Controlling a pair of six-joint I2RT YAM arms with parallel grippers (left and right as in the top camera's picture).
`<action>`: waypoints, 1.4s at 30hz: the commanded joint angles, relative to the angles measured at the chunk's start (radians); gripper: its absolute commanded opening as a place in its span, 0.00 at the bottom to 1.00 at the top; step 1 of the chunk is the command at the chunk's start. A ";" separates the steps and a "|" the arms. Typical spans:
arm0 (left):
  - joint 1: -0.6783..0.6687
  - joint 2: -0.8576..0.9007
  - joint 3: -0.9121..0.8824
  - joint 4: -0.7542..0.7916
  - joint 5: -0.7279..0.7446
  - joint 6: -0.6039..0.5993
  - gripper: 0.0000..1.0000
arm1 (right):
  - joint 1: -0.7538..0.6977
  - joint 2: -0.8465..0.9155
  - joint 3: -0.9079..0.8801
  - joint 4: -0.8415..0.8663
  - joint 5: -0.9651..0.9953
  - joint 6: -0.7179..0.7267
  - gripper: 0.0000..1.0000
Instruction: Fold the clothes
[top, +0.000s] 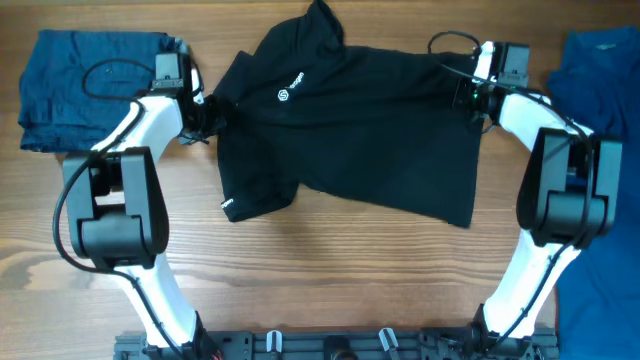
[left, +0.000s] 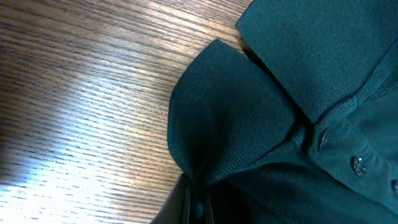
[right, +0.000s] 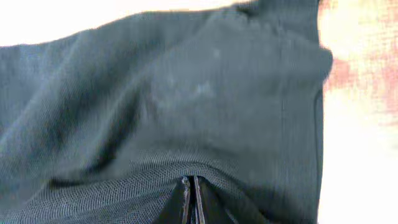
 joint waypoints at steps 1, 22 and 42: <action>-0.058 0.045 -0.041 -0.030 -0.040 0.006 0.07 | -0.024 0.113 -0.003 0.035 0.089 -0.025 0.04; -0.122 -0.304 -0.029 -0.549 0.097 0.002 0.04 | -0.042 -0.040 0.212 -1.116 -0.094 0.092 0.04; -0.154 -0.301 -0.386 -0.137 -0.037 0.002 0.04 | -0.223 -0.041 -0.141 -0.871 0.189 0.241 0.05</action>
